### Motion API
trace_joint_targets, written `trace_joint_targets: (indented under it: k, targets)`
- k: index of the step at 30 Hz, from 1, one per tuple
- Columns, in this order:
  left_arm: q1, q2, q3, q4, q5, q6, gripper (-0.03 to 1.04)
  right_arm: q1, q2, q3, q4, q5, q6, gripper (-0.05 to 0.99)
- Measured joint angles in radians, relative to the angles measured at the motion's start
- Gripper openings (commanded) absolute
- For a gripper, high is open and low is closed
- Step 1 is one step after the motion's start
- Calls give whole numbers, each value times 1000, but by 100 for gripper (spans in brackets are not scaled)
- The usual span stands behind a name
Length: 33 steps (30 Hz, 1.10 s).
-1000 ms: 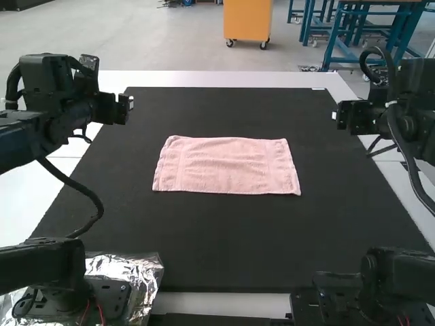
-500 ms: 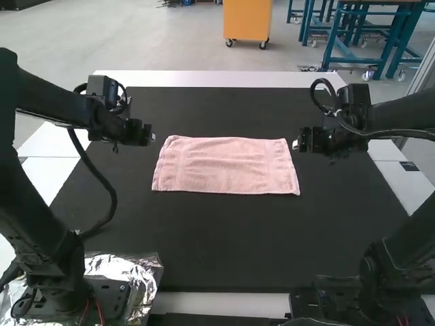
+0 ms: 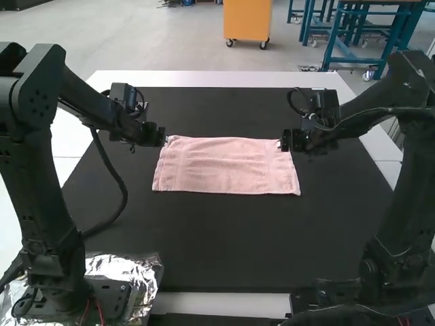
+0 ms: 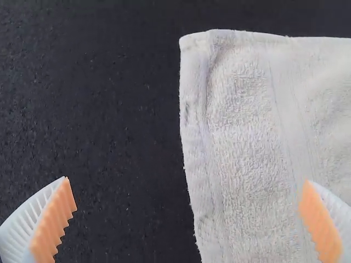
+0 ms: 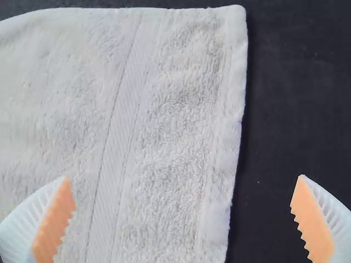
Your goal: Fold the towel.
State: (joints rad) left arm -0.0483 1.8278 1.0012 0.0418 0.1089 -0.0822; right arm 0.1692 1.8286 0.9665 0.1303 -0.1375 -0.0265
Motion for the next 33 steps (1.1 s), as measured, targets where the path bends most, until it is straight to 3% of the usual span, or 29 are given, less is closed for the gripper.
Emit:
trace_joint_targets:
  k: [16, 29, 31, 32, 33]
  targets:
    - [-1, 211, 157, 24, -5, 51, 96, 0, 295, 230, 15, 30, -34, 91]
    - [-1, 286, 187, 33, -39, 98, 90, 0, 357, 310, 6, 37, -46, 91]
    - [-1, 287, 187, 34, -38, 104, 80, 0, 357, 311, 2, 37, -46, 82]
    - [-1, 287, 187, 35, -38, 105, 70, 0, 357, 311, 0, 39, -47, 72]
    - [-1, 287, 187, 35, -37, 105, 48, 0, 357, 311, -1, 42, -48, 42]
